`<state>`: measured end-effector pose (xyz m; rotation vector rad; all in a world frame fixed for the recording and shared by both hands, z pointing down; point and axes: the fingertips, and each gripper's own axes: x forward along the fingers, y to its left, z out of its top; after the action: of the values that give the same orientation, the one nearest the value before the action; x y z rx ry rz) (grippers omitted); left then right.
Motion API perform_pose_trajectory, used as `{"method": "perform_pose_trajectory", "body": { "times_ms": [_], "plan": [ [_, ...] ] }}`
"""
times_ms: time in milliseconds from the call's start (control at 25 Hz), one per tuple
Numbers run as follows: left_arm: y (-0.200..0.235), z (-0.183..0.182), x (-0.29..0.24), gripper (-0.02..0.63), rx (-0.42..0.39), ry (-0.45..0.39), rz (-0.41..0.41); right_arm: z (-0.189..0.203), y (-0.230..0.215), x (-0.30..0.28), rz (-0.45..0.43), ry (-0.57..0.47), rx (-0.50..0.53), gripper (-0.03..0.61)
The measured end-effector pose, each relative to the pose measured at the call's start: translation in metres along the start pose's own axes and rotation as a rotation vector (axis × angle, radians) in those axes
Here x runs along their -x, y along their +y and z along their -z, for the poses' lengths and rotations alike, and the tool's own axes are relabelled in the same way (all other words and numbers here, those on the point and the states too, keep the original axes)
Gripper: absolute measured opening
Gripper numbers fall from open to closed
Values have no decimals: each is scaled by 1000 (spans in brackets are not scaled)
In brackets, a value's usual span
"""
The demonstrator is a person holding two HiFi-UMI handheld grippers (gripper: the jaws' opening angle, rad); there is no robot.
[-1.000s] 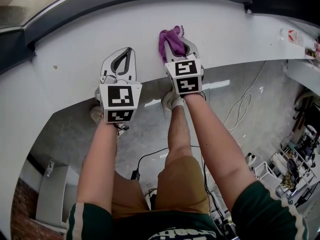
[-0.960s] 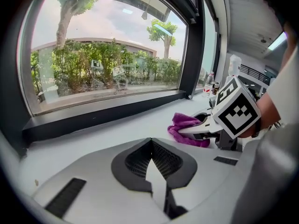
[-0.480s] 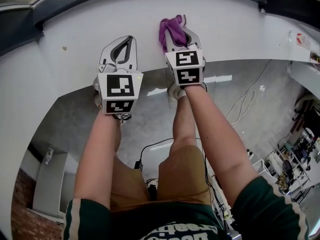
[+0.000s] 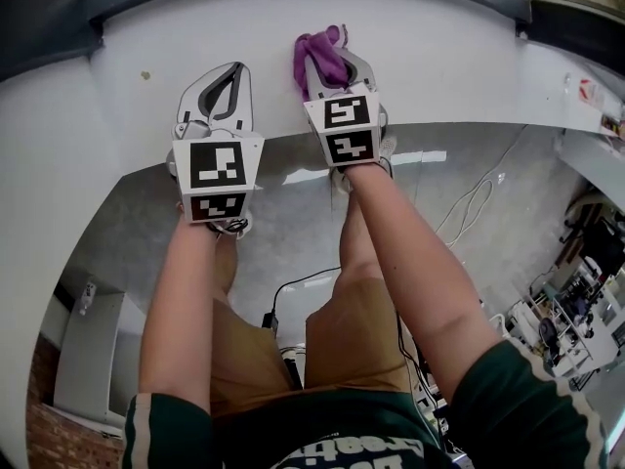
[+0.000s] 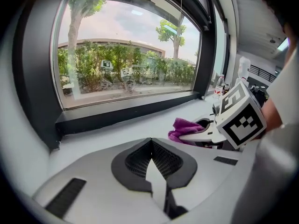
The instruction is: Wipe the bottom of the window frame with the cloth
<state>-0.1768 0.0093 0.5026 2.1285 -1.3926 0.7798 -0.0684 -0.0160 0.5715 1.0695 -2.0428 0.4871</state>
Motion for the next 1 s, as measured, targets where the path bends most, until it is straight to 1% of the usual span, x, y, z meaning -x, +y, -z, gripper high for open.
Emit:
{"method": "perform_pose_trajectory", "body": {
  "times_ms": [160,360,560,1000],
  "plan": [
    [17,8,11,9,16,5,-21,-10,24,-6,7,-9,16,83],
    [38,18,26,9,43,5,-46,-21,51,-15,-6,-18,38,83],
    [55,29,38,8,74,13,-63,-35,73,-21,-10,-22,83,83],
    [102,54,66,9,127,29,-137,-58,131,-42,-66,-45,130,84]
  ]
}}
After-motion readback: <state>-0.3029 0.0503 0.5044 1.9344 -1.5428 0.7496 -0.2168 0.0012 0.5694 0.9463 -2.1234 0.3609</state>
